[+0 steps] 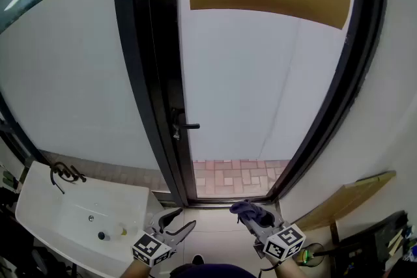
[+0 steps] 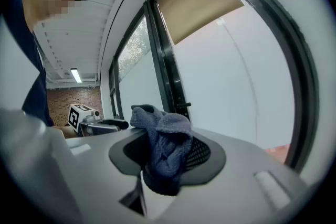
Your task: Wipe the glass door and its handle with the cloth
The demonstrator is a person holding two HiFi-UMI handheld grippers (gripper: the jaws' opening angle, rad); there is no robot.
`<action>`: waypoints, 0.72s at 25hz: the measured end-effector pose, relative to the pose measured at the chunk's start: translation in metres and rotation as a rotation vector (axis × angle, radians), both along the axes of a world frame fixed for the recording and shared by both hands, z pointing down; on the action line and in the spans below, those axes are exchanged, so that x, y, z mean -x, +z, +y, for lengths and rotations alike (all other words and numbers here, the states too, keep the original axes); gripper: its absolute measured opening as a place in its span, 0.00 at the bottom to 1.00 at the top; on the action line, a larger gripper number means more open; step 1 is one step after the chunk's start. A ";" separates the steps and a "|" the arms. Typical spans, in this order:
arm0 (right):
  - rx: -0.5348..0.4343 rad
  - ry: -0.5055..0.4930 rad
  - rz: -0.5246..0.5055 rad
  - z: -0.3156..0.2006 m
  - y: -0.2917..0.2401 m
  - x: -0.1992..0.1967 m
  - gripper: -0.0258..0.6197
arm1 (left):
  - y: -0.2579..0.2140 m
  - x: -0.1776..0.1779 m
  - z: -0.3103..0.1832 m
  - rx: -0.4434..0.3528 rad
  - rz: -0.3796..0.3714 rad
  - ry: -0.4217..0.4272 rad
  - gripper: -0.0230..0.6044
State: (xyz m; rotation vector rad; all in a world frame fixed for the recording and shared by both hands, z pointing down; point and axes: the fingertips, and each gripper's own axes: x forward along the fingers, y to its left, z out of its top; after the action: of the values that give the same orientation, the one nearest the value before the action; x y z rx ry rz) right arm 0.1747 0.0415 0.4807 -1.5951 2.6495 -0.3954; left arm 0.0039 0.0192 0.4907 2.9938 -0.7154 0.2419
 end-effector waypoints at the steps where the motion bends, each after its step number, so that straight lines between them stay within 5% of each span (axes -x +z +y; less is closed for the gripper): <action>1: -0.007 0.000 0.005 -0.006 -0.003 0.002 0.26 | -0.001 0.003 -0.005 -0.004 0.005 -0.001 0.37; 18: -0.192 -0.027 0.205 -0.139 -0.073 0.054 0.26 | -0.023 0.054 -0.085 -0.067 0.035 0.029 0.37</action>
State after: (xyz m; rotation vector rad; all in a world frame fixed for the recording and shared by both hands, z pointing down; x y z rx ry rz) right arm 0.1210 -0.0973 0.4080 -1.6216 2.7548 0.0248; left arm -0.0497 -0.0656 0.4677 3.0655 -0.6901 0.1696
